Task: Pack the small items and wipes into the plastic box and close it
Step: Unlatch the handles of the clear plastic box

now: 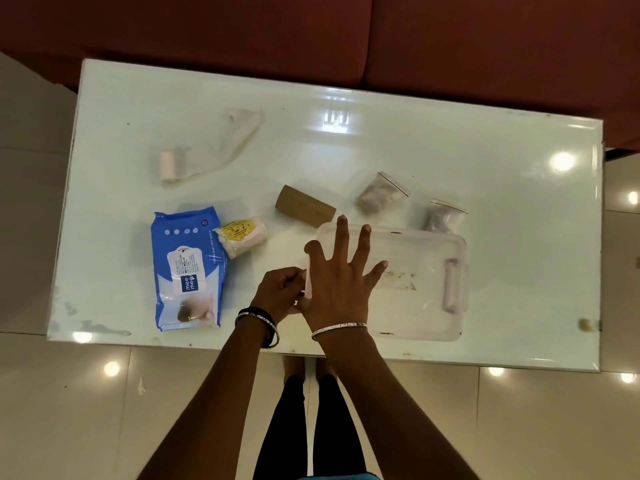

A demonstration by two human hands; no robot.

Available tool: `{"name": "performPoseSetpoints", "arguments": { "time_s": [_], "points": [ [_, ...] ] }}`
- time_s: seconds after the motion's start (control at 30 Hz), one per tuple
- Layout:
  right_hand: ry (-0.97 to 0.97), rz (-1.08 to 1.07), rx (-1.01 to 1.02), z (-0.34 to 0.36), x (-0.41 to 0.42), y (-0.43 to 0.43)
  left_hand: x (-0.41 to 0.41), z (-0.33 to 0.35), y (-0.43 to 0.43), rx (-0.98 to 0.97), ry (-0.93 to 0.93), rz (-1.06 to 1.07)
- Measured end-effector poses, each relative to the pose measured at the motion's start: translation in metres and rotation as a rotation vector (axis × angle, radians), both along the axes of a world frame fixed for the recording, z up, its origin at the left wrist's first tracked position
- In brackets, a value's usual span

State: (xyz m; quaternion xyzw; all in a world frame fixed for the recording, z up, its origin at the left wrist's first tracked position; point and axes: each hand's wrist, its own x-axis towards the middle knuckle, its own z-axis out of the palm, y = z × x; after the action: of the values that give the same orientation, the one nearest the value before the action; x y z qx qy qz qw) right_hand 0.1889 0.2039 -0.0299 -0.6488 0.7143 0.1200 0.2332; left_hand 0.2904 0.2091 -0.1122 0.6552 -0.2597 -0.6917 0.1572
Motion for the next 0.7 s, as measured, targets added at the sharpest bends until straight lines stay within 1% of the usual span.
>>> {"name": "performPoseSetpoints", "arguments": {
  "time_s": [0.27,0.4,0.5,0.57,0.63,0.7],
  "points": [
    [-0.020,0.031,-0.015,0.007,-0.011,0.000,-0.010,0.004,0.003,-0.020,-0.036,-0.048],
    [-0.095,0.009,-0.060,0.033,-0.017,0.001,-0.012,0.006,0.003,-0.045,-0.104,-0.079],
    [-0.200,0.003,-0.119,0.066,-0.038,0.003,-0.010,0.007,0.004,0.013,-0.087,-0.069],
    [-0.295,-0.048,-0.189,0.089,-0.061,0.006,-0.010,0.008,0.004,0.052,-0.073,-0.060],
    [-0.349,-0.191,-0.329,0.107,-0.089,0.009,-0.009,0.008,0.003,0.064,-0.070,-0.056],
    [-0.305,-0.352,-0.495,0.118,-0.124,0.013,-0.009,0.009,0.002,0.065,-0.069,-0.056]
  ]
}}
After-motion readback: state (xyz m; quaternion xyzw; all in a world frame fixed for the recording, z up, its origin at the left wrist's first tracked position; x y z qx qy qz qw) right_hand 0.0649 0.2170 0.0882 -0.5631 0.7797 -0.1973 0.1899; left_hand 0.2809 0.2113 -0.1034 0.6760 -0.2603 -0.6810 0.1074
